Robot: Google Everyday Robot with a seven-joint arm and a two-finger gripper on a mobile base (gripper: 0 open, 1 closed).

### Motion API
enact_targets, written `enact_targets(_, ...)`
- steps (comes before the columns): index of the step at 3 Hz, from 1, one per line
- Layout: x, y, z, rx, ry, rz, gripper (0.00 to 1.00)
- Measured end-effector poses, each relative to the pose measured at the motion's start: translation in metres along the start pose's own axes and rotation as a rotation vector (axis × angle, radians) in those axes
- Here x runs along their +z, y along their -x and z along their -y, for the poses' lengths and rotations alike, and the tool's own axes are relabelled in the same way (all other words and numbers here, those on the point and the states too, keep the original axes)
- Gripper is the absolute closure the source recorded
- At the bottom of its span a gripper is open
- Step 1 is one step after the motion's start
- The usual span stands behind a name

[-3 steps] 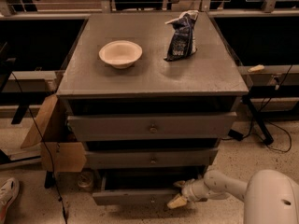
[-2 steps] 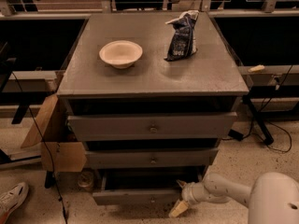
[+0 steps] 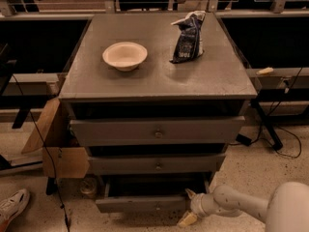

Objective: Open bottom drawer

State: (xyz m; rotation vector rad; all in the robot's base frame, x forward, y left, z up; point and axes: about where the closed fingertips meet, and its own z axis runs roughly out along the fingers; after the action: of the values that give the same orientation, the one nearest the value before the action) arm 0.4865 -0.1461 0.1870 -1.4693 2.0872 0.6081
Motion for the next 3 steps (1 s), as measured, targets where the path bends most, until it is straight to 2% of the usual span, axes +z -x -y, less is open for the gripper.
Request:
enact_targets(1,-0.0038,-0.0051,-0.0062,-0.007,-0.004,-0.009,0.38)
enact_targets(3,-0.0111,0.0012,-0.0007,-0.007,-0.004,-0.009,0.84)
